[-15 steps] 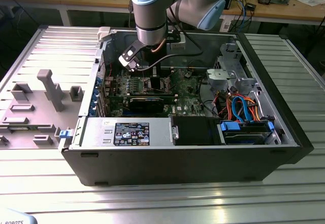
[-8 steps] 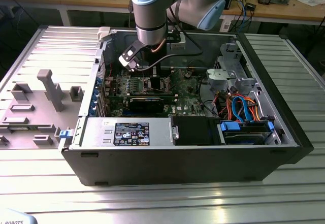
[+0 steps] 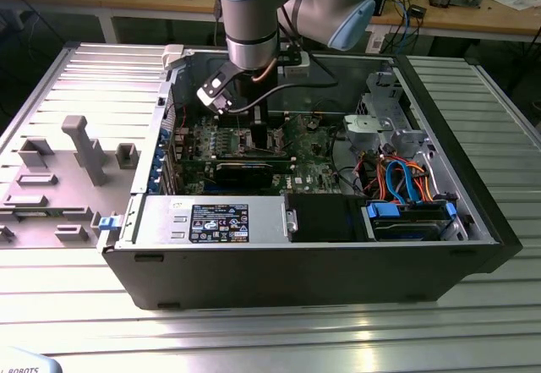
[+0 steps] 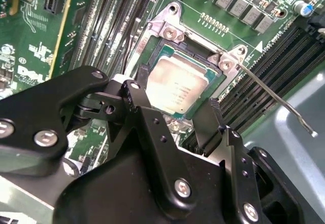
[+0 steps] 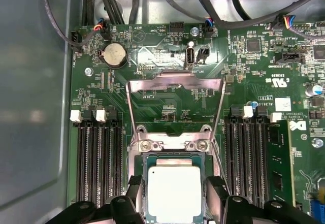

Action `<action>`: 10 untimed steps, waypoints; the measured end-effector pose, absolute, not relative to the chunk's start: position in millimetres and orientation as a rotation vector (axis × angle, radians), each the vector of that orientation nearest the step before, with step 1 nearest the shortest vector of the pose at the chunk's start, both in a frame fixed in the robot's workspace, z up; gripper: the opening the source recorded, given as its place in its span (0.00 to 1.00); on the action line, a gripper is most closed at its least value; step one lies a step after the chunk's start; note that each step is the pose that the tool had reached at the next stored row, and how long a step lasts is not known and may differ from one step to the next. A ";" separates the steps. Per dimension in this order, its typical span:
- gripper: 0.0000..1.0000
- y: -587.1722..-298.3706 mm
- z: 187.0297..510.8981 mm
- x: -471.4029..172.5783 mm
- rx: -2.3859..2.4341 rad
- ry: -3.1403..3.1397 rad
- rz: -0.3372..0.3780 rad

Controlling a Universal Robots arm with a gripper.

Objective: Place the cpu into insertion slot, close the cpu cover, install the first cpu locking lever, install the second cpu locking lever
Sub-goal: 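Place the cpu into insertion slot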

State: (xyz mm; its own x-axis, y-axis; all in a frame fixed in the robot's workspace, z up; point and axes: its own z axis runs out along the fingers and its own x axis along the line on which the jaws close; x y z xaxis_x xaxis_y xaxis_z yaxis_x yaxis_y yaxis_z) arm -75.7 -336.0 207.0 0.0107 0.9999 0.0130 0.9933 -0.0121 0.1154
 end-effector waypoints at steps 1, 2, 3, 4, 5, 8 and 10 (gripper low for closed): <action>0.62 -336.0 208.5 -75.7 2.180 2.155 0.139; 0.62 -336.0 210.5 -75.7 2.180 2.155 0.138; 0.62 -336.0 211.9 -75.7 2.180 2.155 0.138; 0.62 -336.0 212.8 -75.6 2.180 2.156 0.138; 0.62 -335.9 213.2 -75.1 2.179 2.155 0.133; 0.60 -335.9 213.3 -75.1 2.179 2.155 0.132; 0.47 -335.9 213.3 -75.1 2.179 2.155 0.132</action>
